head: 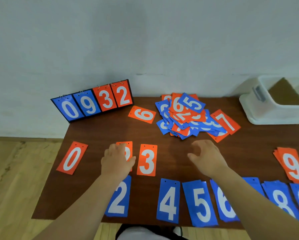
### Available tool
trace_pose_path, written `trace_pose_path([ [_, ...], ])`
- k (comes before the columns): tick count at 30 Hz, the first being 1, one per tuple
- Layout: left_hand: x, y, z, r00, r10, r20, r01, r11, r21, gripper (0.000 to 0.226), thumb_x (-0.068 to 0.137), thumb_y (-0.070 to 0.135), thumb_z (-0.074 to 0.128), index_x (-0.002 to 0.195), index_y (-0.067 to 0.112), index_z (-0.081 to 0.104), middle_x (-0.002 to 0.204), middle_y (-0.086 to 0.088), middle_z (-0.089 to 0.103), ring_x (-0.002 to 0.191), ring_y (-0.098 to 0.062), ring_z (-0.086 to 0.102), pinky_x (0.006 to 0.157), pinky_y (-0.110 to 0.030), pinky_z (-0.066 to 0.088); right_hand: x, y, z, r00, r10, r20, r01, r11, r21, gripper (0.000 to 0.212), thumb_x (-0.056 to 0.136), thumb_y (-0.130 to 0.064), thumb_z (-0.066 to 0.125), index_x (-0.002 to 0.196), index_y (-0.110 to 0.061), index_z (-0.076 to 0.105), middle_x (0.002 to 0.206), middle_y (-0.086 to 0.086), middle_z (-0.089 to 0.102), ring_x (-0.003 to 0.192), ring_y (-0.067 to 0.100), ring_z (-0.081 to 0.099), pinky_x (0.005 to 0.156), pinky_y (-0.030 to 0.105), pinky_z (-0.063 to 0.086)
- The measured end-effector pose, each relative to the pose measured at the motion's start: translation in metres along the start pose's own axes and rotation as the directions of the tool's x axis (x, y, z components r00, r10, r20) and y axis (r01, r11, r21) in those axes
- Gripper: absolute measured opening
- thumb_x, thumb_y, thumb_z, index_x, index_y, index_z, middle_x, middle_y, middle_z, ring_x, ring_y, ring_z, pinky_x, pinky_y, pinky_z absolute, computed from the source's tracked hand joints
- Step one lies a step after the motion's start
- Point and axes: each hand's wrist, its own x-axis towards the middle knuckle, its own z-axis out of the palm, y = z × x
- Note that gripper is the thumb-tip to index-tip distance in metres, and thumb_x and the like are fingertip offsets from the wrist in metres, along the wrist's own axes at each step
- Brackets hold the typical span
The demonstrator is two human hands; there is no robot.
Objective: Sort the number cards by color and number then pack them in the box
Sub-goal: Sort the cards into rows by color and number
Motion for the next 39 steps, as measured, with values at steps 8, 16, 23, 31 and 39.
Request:
trace_pose_path([
  [8, 0.105, 0.023, -0.006, 0.985, 0.099, 0.144, -0.108, 0.993, 0.054, 0.072, 0.09, 0.056, 0.066, 0.151, 0.035, 0.034, 0.152, -0.004, 0.039, 0.139, -0.026, 0.042, 0.106, -0.044, 0.046, 0.089, -0.002, 0.006, 0.996, 0.074, 0.056, -0.074, 0.997, 0.005, 0.056, 0.087, -0.047, 0.071, 0.137, -0.027, 0.057, 0.146, 0.005, 0.047, 0.132, 0.028, 0.048, 0.106, 0.048, 0.048],
  [16, 0.268, 0.065, -0.008, 0.89, 0.367, 0.269, -0.419, 0.893, 0.166, 0.075, 0.086, 0.043, 0.074, 0.151, 0.03, 0.038, 0.147, -0.003, 0.042, 0.133, -0.03, 0.042, 0.105, -0.048, 0.044, 0.238, -0.006, -0.015, 0.986, 0.161, -0.047, -0.162, 0.987, -0.016, 0.046, 0.086, -0.032, 0.073, 0.128, -0.014, 0.066, 0.136, 0.018, 0.056, 0.118, 0.037, 0.06, 0.102, 0.047, 0.05],
  [23, 0.325, 0.081, 0.013, 0.77, 0.42, 0.481, -0.585, 0.765, 0.269, 0.077, 0.078, 0.038, 0.078, 0.143, 0.035, 0.037, 0.135, 0.002, 0.042, 0.125, -0.027, 0.041, 0.103, -0.046, 0.043, 0.326, 0.013, -0.021, 0.98, 0.198, -0.032, -0.2, 0.964, -0.177, 0.049, 0.088, -0.033, 0.075, 0.129, -0.009, 0.06, 0.133, 0.015, 0.053, 0.128, 0.034, 0.051, 0.109, 0.044, 0.042],
  [31, 0.315, 0.079, 0.013, 0.81, 0.361, 0.462, -0.495, 0.844, 0.207, 0.072, 0.071, 0.043, 0.086, 0.128, 0.032, 0.043, 0.124, 0.002, 0.044, 0.109, -0.024, 0.052, 0.088, -0.039, 0.05, 0.326, 0.026, -0.025, 0.958, 0.233, -0.168, -0.267, 0.937, -0.224, 0.031, 0.084, -0.03, 0.078, 0.111, -0.023, 0.066, 0.116, 0.01, 0.059, 0.101, 0.033, 0.06, 0.082, 0.042, 0.056],
  [39, 0.239, 0.065, -0.022, 0.973, 0.116, 0.2, -0.072, 0.974, -0.213, 0.093, 0.096, 0.017, 0.068, 0.159, 0.047, 0.007, 0.158, -0.005, 0.043, 0.13, -0.028, 0.057, 0.098, -0.043, 0.052, 0.218, 0.004, -0.03, 0.876, 0.459, -0.148, -0.195, 0.619, 0.761, 0.016, 0.089, -0.016, 0.077, 0.103, -0.016, 0.069, 0.089, 0.003, 0.07, 0.062, 0.016, 0.058, 0.056, 0.03, 0.046],
])
